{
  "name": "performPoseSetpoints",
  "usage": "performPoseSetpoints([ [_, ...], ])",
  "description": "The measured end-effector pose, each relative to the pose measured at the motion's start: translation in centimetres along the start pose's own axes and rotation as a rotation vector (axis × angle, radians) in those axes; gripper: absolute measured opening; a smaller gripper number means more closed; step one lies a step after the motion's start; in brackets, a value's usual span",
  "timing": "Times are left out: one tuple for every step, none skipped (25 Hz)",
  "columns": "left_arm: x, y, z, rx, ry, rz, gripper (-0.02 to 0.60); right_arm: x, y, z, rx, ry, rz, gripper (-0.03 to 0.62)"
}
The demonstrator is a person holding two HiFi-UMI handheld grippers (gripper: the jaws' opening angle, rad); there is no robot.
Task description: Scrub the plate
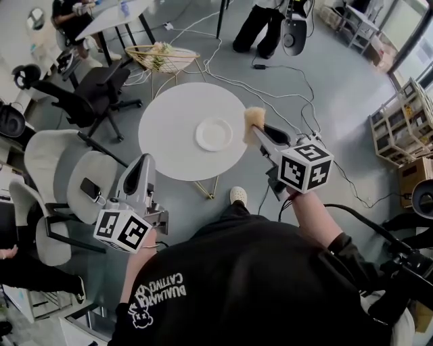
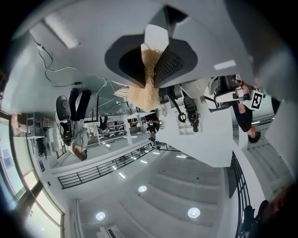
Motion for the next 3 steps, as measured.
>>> performPoseSetpoints([
  [0.02, 0.00, -0.08, 0.001, -0.002, 0.001, 0.000, -0.06, 0.04, -0.05, 0.001, -0.002, 0.000, 0.060],
  [0.04, -0.01, -0.16, 0.001, -0.003, 0.003, 0.000, -0.12, 0.08, -0.11, 0.001, -0.003, -0.001, 0.060],
  [0.06, -0.02, -0.24, 0.002, -0.005, 0.006, 0.000, -0.18, 0.12, -0.17, 0.002, -0.005, -0.002, 0.060],
])
Point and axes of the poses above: the fingertips, and each gripper's own axes: x backward along the fingers, z to its right, y out of its underside, the point moved 4 cm from there along x, backward along the fingers
